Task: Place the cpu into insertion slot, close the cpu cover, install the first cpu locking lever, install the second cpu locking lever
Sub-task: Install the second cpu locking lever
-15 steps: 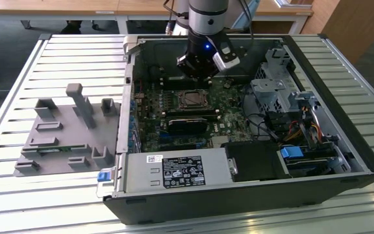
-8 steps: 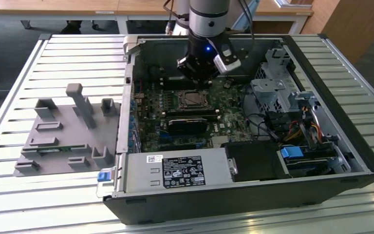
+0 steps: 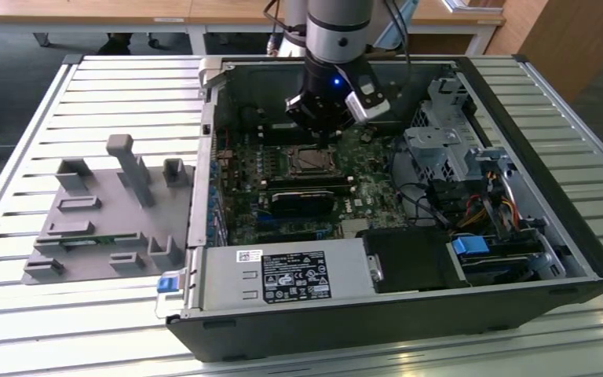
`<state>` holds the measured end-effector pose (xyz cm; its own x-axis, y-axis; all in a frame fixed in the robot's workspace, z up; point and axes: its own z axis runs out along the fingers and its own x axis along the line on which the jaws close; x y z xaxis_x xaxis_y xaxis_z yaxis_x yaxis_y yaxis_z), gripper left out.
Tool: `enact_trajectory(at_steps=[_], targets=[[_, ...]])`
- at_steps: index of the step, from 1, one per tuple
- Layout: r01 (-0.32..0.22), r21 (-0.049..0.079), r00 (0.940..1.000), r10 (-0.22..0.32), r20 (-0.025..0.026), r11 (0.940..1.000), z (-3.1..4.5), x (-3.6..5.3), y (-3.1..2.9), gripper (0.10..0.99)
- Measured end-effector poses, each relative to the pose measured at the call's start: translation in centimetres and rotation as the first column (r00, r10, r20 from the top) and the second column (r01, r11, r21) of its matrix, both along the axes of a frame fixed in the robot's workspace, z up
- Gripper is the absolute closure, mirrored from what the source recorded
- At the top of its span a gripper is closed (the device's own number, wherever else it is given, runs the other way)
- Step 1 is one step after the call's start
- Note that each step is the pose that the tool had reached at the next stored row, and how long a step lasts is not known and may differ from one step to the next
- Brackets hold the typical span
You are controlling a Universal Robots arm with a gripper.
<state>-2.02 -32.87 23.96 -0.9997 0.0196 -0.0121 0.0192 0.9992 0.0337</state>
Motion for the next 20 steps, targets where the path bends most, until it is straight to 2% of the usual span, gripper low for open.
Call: enact_trajectory(at_steps=[1,2,7,13,20], targets=[[0.000,0.000,1.0000,0.000,-0.0037,1.0000,0.01,0.03,-0.03,0.965],[0.000,0.000,1.0000,0.000,-0.0051,1.0000,0.02,0.03,-0.08,0.965],[0.000,0.001,1.0000,0.000,-0.0052,1.0000,0.01,0.03,-0.54,0.965],[0.000,0.001,1.0000,0.000,-0.0052,1.0000,0.01,0.04,-0.76,0.965],[0.000,0.002,1.0000,0.000,-0.0052,1.0000,0.01,0.03,-1.50,0.965]])
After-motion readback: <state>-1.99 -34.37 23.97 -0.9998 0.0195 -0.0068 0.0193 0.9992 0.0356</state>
